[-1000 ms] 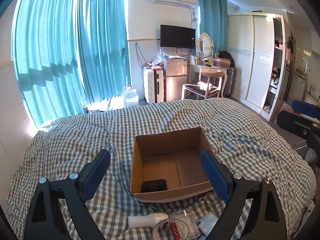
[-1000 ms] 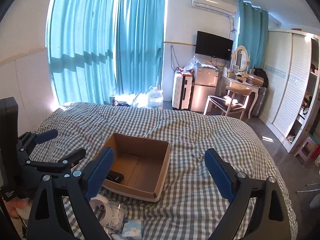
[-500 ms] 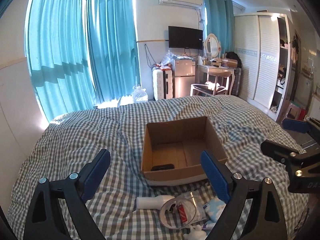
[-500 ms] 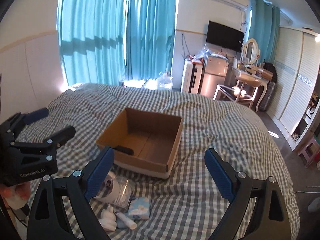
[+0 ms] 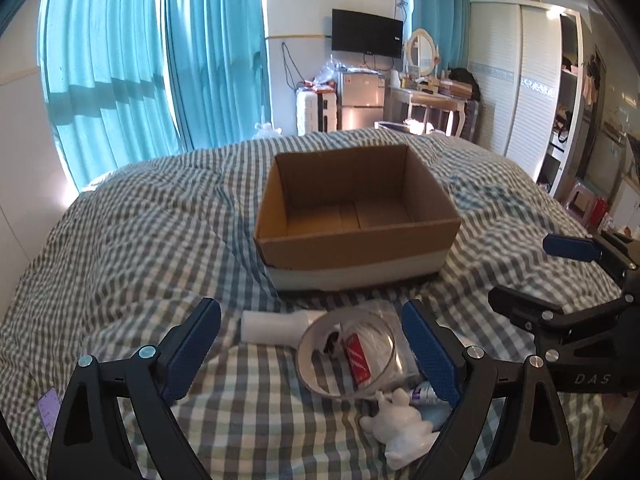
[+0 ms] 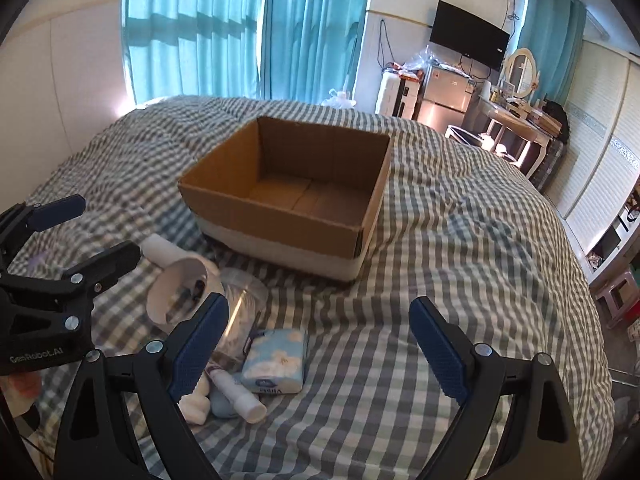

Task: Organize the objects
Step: 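Withdraw the right tool from the box toward the remaining items, then lift the white tape roll with the left tool while the right tool grasps the tissue pack, then carry tape roll and tissue pack into the box and open both tools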

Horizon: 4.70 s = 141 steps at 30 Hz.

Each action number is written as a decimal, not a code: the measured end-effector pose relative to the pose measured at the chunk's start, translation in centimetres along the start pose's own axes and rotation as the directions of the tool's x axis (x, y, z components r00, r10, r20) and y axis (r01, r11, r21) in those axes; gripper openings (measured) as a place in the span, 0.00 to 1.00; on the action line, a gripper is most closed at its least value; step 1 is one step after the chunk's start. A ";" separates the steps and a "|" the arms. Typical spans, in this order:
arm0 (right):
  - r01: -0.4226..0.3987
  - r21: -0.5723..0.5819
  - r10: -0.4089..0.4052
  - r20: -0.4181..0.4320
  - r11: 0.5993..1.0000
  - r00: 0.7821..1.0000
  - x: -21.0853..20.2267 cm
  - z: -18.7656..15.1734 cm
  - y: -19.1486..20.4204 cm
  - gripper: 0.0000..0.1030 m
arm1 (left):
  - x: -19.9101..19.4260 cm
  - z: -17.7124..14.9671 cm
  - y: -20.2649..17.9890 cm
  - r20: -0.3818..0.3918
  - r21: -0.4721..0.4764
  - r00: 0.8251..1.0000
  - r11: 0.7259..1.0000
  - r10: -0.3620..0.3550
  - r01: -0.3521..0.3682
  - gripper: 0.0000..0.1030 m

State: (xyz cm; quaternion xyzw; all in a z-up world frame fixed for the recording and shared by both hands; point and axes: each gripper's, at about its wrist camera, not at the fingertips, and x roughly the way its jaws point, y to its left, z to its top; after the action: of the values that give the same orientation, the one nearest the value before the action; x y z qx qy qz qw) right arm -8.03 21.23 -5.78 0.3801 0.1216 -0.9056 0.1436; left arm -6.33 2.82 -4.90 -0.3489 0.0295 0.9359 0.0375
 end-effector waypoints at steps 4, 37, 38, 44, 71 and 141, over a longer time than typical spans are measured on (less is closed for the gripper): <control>0.002 0.017 -0.002 -0.026 1.000 1.000 1.4 -1.1 -0.2 0.89 | 1.0 -1.4 -0.4 -0.028 -0.004 0.999 1.000 -0.017 0.017 0.91; -0.017 0.025 0.021 -0.159 1.000 0.987 6.4 -4.6 -0.1 0.79 | 9.2 -3.3 -1.9 -0.262 -0.116 0.947 0.980 -0.185 0.160 0.82; -0.020 0.020 0.023 -0.161 1.000 0.987 6.4 -4.7 0.1 0.78 | 8.7 -3.2 -1.8 -0.258 -0.103 0.952 0.985 -0.163 0.140 0.82; -0.050 0.000 0.049 -0.176 0.999 0.983 6.8 -4.7 0.8 0.72 | 6.3 -2.5 -0.8 -0.216 -0.025 0.976 1.000 0.009 -0.015 0.82; -0.027 -0.176 -0.024 -0.283 0.984 0.959 10.0 -5.8 4.5 0.50 | 5.7 -4.5 2.1 -0.201 -0.073 0.979 0.997 0.014 -0.029 0.83; -0.164 0.033 0.164 -0.003 0.986 0.986 18.0 17.3 -3.2 0.50 | 21.1 13.4 0.2 -0.183 0.082 0.975 0.986 -0.128 0.145 0.84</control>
State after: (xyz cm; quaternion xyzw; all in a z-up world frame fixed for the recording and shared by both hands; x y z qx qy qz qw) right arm -32.56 15.52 -6.68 0.3937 0.0756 -0.8914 0.2113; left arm -30.95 4.77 -8.55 -0.4296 0.0532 0.8940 0.1155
